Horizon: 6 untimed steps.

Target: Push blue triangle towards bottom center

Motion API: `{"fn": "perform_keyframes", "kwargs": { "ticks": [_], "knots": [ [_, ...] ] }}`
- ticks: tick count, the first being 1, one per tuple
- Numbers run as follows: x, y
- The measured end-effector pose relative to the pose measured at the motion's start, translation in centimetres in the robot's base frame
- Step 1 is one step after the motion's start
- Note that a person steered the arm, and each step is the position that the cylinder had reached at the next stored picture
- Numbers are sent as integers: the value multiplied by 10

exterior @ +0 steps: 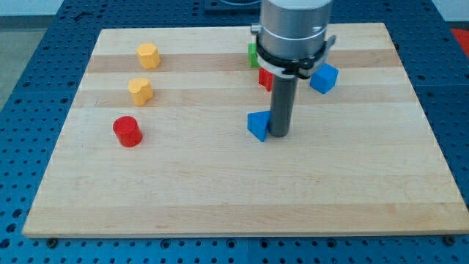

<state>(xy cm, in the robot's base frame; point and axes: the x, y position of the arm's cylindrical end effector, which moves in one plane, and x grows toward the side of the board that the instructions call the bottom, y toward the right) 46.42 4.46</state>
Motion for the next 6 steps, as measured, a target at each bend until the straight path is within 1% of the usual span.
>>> {"fn": "perform_keyframes", "kwargs": {
  "ticks": [1,2,3,6],
  "knots": [
    [0,-13],
    [-14,11],
    [-26,19],
    [-26,-26]
  ]
}}
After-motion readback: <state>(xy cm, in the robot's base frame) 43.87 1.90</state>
